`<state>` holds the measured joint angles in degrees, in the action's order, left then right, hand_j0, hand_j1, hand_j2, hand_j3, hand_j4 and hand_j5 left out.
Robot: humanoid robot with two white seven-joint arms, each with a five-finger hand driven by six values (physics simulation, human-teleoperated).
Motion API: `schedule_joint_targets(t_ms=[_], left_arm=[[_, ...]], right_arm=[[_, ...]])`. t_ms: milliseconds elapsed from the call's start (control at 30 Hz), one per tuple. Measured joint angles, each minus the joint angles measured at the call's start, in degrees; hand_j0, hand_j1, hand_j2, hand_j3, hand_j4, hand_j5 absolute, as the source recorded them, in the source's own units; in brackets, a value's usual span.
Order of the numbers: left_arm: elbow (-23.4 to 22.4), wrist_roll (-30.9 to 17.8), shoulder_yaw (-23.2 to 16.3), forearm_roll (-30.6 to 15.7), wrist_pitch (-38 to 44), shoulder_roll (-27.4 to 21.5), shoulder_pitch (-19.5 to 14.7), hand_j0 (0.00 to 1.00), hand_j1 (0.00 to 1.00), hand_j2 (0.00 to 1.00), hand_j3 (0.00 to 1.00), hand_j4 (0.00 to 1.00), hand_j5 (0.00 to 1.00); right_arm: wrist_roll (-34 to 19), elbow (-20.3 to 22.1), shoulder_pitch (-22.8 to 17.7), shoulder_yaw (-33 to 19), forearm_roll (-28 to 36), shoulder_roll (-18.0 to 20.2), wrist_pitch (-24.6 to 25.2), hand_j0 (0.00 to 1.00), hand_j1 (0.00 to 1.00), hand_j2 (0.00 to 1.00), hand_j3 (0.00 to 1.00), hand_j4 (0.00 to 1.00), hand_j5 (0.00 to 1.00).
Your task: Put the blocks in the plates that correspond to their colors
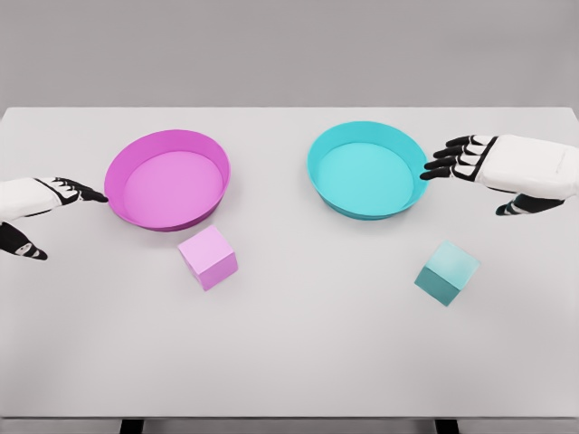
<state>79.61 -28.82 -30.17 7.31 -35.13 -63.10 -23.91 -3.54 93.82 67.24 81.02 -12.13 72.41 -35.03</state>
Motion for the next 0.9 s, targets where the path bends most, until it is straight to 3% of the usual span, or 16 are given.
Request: schedule_joint_targets(t_ms=[200,300,367,500,667,900], left_arm=[[1.4,0.0,-0.1,0.6,0.0,0.7,-0.1,1.00,1.00,1.00,1.00,1.00,1.00],[6.9,0.0,-0.1,1.4,0.0,2.2,-0.6,1.00,1.00,1.00,1.00,1.00,1.00],[11.9,0.0,-0.2,1.6,0.0,2.7,-1.5,1.00,1.00,1.00,1.00,1.00,1.00],[18.2,-1.8,-0.8,1.7,0.0,7.0,-2.2,1.00,1.00,1.00,1.00,1.00,1.00],[20.0,-5.4,-3.3,1.8,0.0,14.2,-3.6,1.00,1.00,1.00,1.00,1.00,1.00],[18.9,-6.1,-4.5,2.6,1.9,16.4,-3.7,1.00,1.00,1.00,1.00,1.00,1.00]], right_arm=[[0.4,-0.1,0.9,0.0,0.3,0.3,0.0,1.00,1.00,1.00,1.00,1.00,1.00],[0.3,-0.1,4.0,0.5,0.2,0.8,0.0,1.00,1.00,1.00,1.00,1.00,1.00],[0.2,-0.1,8.3,3.1,0.4,1.3,0.0,1.00,1.00,1.00,1.00,1.00,1.00],[0.0,0.1,10.2,8.0,0.3,3.3,0.0,1.00,1.00,1.00,1.00,1.00,1.00],[-2.6,2.3,10.5,10.4,0.1,4.3,0.0,1.00,1.00,1.00,1.00,1.00,1.00],[-8.2,4.8,10.5,13.2,0.1,3.6,0.0,1.00,1.00,1.00,1.00,1.00,1.00]])
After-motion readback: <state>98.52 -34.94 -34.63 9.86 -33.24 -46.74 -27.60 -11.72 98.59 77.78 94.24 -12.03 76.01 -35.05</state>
